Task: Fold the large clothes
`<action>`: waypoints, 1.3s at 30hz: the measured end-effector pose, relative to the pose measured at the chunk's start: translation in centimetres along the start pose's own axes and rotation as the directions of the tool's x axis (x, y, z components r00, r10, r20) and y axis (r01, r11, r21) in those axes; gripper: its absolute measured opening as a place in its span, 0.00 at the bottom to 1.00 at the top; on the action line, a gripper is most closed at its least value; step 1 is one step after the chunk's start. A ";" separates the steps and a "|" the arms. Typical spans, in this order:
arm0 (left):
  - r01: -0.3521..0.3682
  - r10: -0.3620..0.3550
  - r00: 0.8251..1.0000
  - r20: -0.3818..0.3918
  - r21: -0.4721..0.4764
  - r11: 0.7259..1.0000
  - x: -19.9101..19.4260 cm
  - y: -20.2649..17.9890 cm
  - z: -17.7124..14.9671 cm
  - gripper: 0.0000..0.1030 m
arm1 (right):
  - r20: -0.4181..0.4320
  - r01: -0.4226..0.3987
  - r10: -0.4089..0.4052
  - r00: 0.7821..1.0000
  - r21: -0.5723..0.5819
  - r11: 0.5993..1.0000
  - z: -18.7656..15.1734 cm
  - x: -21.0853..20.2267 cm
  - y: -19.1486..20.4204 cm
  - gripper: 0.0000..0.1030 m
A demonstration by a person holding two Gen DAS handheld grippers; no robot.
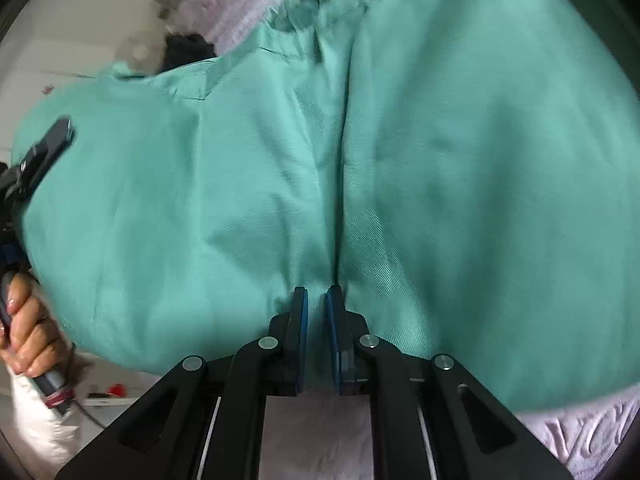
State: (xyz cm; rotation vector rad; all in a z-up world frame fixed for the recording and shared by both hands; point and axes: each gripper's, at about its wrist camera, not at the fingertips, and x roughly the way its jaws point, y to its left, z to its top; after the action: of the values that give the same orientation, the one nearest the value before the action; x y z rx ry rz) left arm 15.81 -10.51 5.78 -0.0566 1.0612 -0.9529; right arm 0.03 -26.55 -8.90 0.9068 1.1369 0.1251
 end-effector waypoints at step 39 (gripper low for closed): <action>-0.397 0.395 0.917 -0.060 -0.013 0.918 9.0 -1.5 -3.8 0.85 | 0.318 -0.445 0.348 0.882 0.317 0.838 5.6 -12.4 -16.3 0.74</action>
State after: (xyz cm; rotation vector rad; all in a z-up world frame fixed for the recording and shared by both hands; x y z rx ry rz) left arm 13.25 -16.16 -1.94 0.1620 1.0850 -0.5749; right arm -6.67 -46.68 -10.27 1.4672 0.7301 0.1285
